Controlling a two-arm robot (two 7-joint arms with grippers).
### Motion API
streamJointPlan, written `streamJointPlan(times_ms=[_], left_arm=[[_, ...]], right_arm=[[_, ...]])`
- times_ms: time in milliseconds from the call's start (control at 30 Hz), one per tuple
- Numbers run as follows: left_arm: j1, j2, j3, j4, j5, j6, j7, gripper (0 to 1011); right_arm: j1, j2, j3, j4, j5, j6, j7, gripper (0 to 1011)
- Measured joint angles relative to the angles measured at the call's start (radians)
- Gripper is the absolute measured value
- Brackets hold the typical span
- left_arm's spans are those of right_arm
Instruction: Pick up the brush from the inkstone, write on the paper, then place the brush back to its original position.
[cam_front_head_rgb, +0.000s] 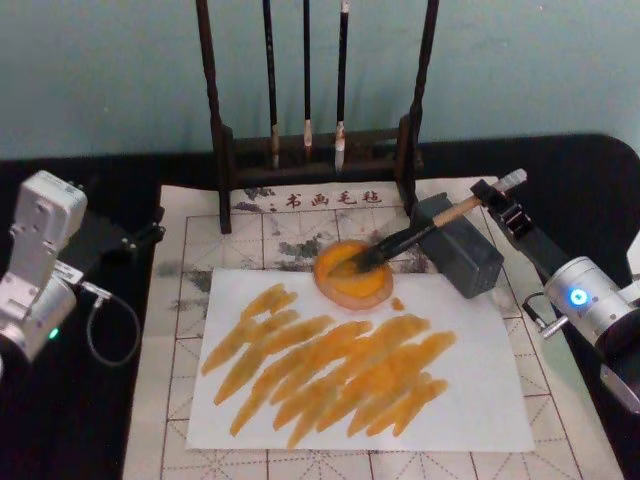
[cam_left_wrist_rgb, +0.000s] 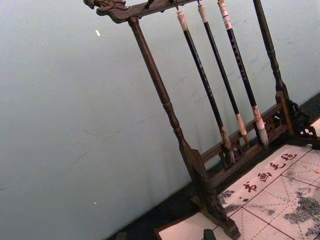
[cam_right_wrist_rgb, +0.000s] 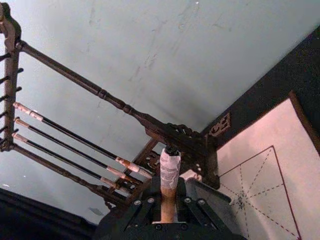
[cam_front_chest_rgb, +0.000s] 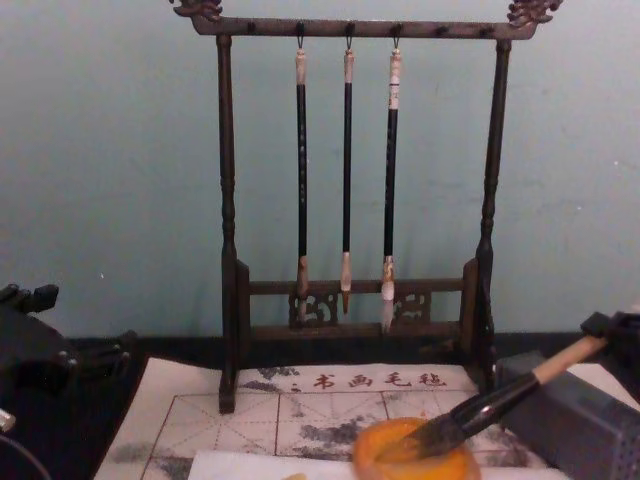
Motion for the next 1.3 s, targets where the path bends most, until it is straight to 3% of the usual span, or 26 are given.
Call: streamJointPlan(times_ms=[1100,1300], left_arm=[[0.0,0.0,0.0,0.0,0.0,0.0,0.0,1001],[0.0,0.0,0.0,0.0,0.0,0.0,0.0,1001]], right_arm=[[-0.001,-0.001,0.001,0.002,0.006,0.002,-0.006,185],[-0.001,-0.001,0.001,0.002,0.005,0.002,-0.006,314]])
